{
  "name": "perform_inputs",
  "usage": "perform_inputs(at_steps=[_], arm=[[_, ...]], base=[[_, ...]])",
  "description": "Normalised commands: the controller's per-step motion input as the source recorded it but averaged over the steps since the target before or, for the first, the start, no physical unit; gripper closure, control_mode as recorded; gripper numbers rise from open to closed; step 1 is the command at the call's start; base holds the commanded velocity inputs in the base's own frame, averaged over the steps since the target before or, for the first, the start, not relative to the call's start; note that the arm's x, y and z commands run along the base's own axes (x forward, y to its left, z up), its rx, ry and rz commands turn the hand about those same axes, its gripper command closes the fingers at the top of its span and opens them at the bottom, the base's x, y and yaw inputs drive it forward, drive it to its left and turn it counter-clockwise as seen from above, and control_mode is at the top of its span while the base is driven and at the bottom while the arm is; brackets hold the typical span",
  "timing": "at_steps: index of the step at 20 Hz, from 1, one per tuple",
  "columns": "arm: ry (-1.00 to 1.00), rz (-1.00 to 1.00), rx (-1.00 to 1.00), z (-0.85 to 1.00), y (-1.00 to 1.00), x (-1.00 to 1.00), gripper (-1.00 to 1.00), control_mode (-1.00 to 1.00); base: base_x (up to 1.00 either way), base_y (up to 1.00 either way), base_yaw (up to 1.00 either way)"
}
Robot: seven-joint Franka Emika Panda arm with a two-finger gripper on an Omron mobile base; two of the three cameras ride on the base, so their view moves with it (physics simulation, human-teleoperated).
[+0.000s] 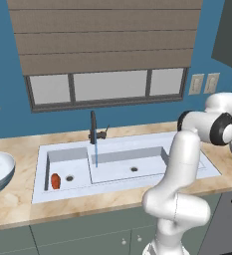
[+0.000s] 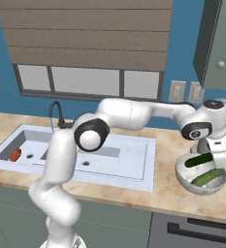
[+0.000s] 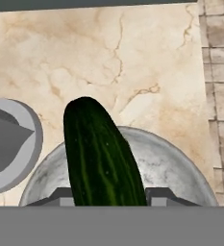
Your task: Pick the cucumbers from the sink and place them in one bowl. Place the sweet potato in the other bowl. Then turn off the sink faucet.
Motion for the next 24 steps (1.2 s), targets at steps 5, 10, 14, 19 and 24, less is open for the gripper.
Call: perform_inputs(at_steps=[5, 10, 14, 19, 24], arm=[[0.00, -0.01, 0.00, 0.00, 0.15, 0.00, -1.00, -1.00], [0.00, -0.01, 0.00, 0.00, 0.29, 0.00, -1.00, -1.00], [0.00, 0.00, -0.02, 0.10, 0.39, -0.36, -1.00, -1.00], [-0.01, 0.00, -0.11, 0.06, 0.84, -0.77, -1.00, -1.00], [0.00, 0.00, -0.13, 0.20, 0.95, -0.64, -1.00, -1.00]], base=[[0.00, 0.00, 0.00], [0.00, 0.00, 0.00], [0.00, 0.00, 0.00], [0.00, 0.00, 0.00], [0.00, 0.00, 0.00]])
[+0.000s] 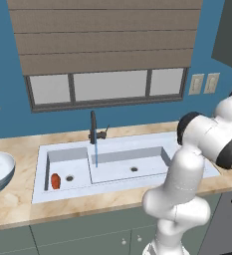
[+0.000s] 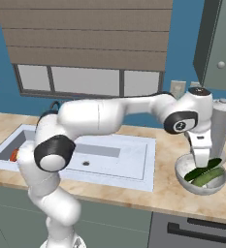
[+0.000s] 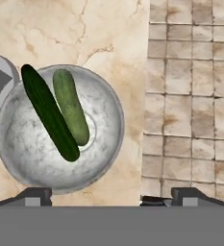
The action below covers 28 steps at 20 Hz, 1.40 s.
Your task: Pick the cucumbers from the sink and place them in one bowl. Place the sweet potato in the other bowl. Then turn off the sink faucet.
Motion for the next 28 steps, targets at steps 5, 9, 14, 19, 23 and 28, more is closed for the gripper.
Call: perform_inputs(at_steps=[5, 9, 14, 19, 23, 28], arm=[[0.00, 0.00, -0.11, 0.65, 1.00, -0.22, -1.00, -1.00], [0.00, 0.00, -0.10, 0.82, 0.94, -0.16, -1.00, -1.00], [0.01, 0.00, -0.09, 0.54, 0.87, -0.19, -1.00, -1.00], [0.04, 0.08, -0.04, 0.14, 0.89, -0.26, -1.00, -1.00], [0.08, 0.18, 0.00, 0.03, 0.80, -0.28, -1.00, -1.00], [0.13, 0.28, 0.00, 0.00, 0.80, -0.15, -1.00, -1.00]], base=[[0.00, 0.00, 0.00], [0.00, 0.00, 0.00], [0.00, 0.00, 0.00], [0.00, 0.00, 0.00], [0.00, 0.00, 0.00], [0.00, 0.00, 0.00]])
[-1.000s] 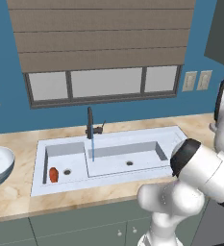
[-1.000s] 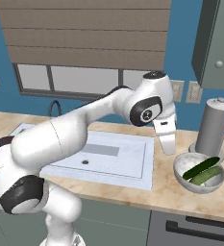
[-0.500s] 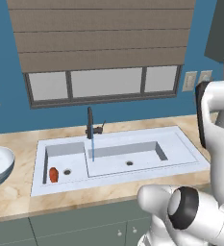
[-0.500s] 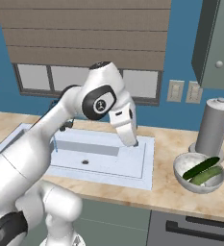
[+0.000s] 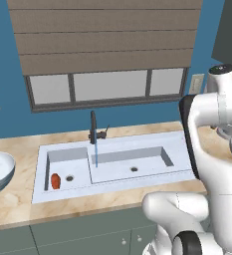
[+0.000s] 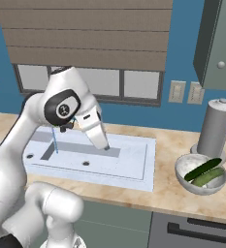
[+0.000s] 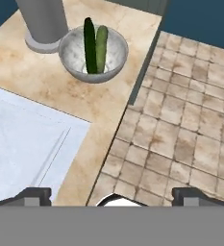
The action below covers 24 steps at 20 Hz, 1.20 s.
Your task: Pick the cucumbers from the sink and place them in one bowl. Place the sweet potato in the other bowl. Then turn off the sink faucet.
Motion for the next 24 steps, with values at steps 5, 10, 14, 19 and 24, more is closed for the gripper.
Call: perform_inputs(at_steps=[5, 10, 14, 19, 24], arm=[[0.13, 0.33, 0.05, 0.00, 0.83, -0.04, -1.00, -1.00], [0.11, 0.41, 0.19, -0.08, 0.83, 0.00, -1.00, -1.00], [0.12, 0.43, 0.25, -0.31, 0.84, 0.06, -1.00, -1.00], [0.11, 0.46, 0.23, -0.36, 0.81, 0.09, -1.00, -1.00], [0.09, 0.41, 0.15, -0.32, 0.85, 0.06, -1.00, -1.00]], base=[[0.00, 0.00, 0.00], [0.00, 0.00, 0.00], [0.00, 0.00, 0.00], [0.00, 0.00, 0.00], [0.00, 0.00, 0.00]])
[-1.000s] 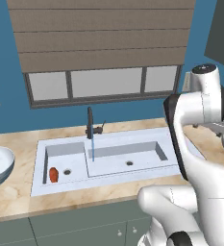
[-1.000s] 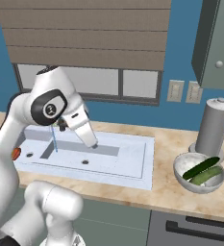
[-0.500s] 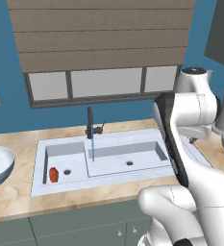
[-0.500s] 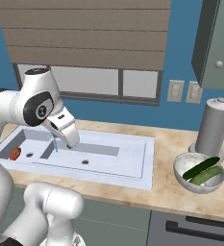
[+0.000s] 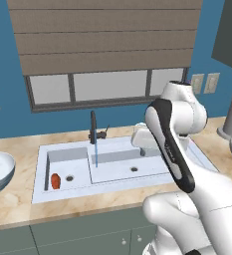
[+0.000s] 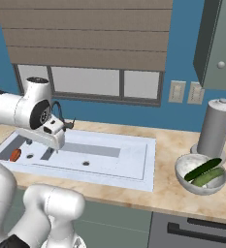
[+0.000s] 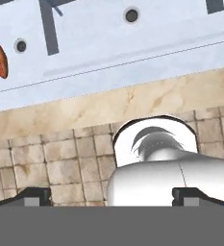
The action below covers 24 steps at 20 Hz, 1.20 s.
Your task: Pick the cucumbers from the sink and place them in one bowl. Place the sweet potato in the other bowl. Then turn off the sink faucet.
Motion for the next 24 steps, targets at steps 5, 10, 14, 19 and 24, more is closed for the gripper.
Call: perform_inputs(at_steps=[5, 10, 14, 19, 24], arm=[[0.11, 0.37, 0.11, -0.26, 0.91, 0.09, -1.00, -1.00], [0.12, 0.33, 0.08, -0.30, 0.90, 0.12, -1.00, -1.00], [0.07, 0.26, 0.02, -0.39, 0.85, 0.05, -1.00, -1.00], [0.02, 0.14, 0.00, -0.42, 0.86, 0.06, -1.00, -1.00], [0.02, 0.07, 0.00, -0.33, 0.73, 0.18, -1.00, -1.00]], base=[[0.00, 0.00, 0.00], [0.00, 0.00, 0.00], [0.00, 0.00, 0.00], [0.00, 0.00, 0.00], [0.00, 0.00, 0.00]])
